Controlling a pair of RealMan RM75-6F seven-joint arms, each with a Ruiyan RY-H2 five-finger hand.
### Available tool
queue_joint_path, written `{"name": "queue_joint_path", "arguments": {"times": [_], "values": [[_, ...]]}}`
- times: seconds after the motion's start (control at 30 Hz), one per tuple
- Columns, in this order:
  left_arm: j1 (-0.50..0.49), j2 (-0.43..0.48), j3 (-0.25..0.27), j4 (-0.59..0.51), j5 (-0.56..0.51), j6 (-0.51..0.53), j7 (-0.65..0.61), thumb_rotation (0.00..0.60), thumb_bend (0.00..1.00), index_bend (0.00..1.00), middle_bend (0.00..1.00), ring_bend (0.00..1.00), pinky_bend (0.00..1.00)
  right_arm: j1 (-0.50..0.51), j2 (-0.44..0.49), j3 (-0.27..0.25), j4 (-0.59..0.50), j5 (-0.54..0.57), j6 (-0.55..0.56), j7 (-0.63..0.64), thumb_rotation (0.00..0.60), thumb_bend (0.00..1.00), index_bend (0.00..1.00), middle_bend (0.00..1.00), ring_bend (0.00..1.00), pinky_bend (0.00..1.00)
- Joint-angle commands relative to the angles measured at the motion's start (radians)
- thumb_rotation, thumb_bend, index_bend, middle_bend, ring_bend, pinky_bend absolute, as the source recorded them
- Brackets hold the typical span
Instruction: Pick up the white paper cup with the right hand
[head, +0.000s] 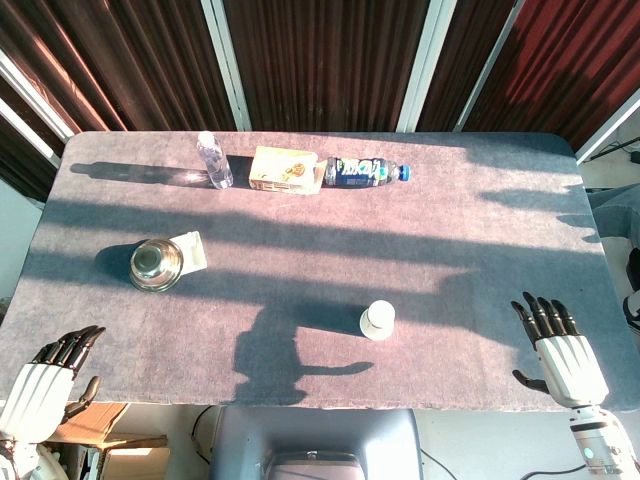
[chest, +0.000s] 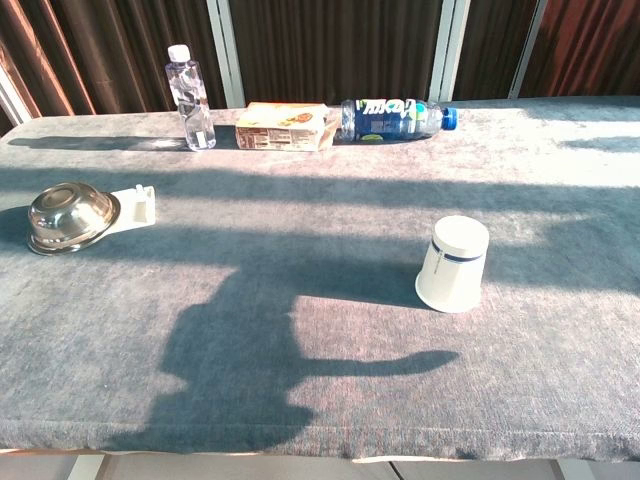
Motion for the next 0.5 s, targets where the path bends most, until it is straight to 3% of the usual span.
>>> {"name": "queue_joint_path", "arguments": {"times": [0.03,0.3,0.5], "values": [[0.000,0.002,0.000,-0.003,-0.003,-0.003,0.001,0.600,0.40,0.16,0.17,0.18,0.32,0.002,-0.001,0.002,0.002,0.004,-0.005,0.000,0.600,0.09,0.05,0.00,0.00,0.16],[0.003,0.021,0.002,-0.029,-0.024,-0.018,0.002,0.600,0.40,0.20,0.19,0.18,0.32,0.042,-0.035,0.020,0.055,-0.014,-0.037,0.090,0.600,0.09,0.06,0.00,0.00,0.16],[0.004,0.029,0.005,-0.037,-0.033,-0.030,0.002,0.600,0.40,0.22,0.19,0.19,0.33,0.128,-0.075,0.047,0.102,-0.035,-0.121,0.165,0.600,0.09,0.14,0.03,0.01,0.16]]}}
